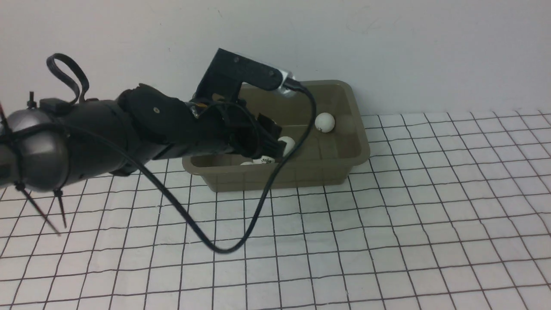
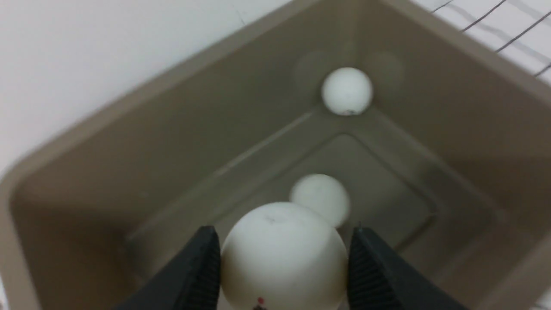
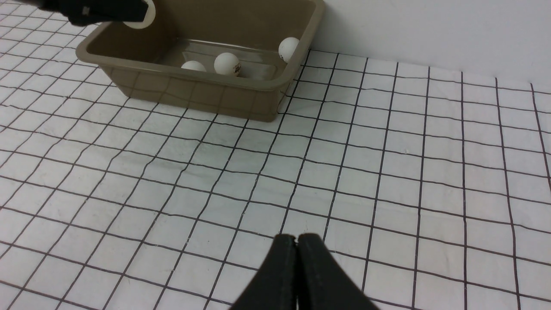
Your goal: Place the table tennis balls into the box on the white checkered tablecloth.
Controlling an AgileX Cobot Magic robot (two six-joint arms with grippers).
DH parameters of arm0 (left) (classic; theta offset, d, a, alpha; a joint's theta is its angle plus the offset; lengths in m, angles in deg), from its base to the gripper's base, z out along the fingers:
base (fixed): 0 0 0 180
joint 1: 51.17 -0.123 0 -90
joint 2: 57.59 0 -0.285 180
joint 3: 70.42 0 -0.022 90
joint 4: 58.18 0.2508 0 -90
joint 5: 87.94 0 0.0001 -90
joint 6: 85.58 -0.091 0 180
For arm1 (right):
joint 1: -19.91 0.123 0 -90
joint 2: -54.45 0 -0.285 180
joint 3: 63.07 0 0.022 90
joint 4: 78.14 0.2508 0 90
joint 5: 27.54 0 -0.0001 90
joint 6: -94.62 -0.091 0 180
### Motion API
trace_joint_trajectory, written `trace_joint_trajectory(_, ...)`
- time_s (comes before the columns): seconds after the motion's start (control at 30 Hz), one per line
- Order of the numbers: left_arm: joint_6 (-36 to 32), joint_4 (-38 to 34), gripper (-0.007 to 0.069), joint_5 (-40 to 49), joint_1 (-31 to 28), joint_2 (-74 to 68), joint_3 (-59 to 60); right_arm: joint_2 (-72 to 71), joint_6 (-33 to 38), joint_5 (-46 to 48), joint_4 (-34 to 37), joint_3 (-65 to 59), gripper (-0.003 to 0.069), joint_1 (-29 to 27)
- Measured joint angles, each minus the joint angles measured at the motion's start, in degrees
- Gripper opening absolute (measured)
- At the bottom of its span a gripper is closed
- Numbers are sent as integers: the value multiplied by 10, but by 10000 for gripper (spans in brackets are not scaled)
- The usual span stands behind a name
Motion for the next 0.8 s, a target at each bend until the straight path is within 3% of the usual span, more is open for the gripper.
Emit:
trace_joint_trajectory(0.17,-63,-1,395,-19,-1,-40,-24,0,0,0,0,0,-18,0)
trace_joint_trajectory(0.33,-77,-1,482,-35,-1,-68,-36,0,0,0,0,0,-18,0)
trace_joint_trajectory(0.53,-90,-1,528,-55,-1,-70,-37,0,0,0,-5,0,-18,0)
trace_joint_trajectory(0.63,-94,-4,513,-53,-1,-53,-37,-1,0,-3,-23,0,-18,0)
trace_joint_trajectory(0.8,-97,-20,367,-19,-1,11,-36,-21,0,-16,-73,0,-18,0)
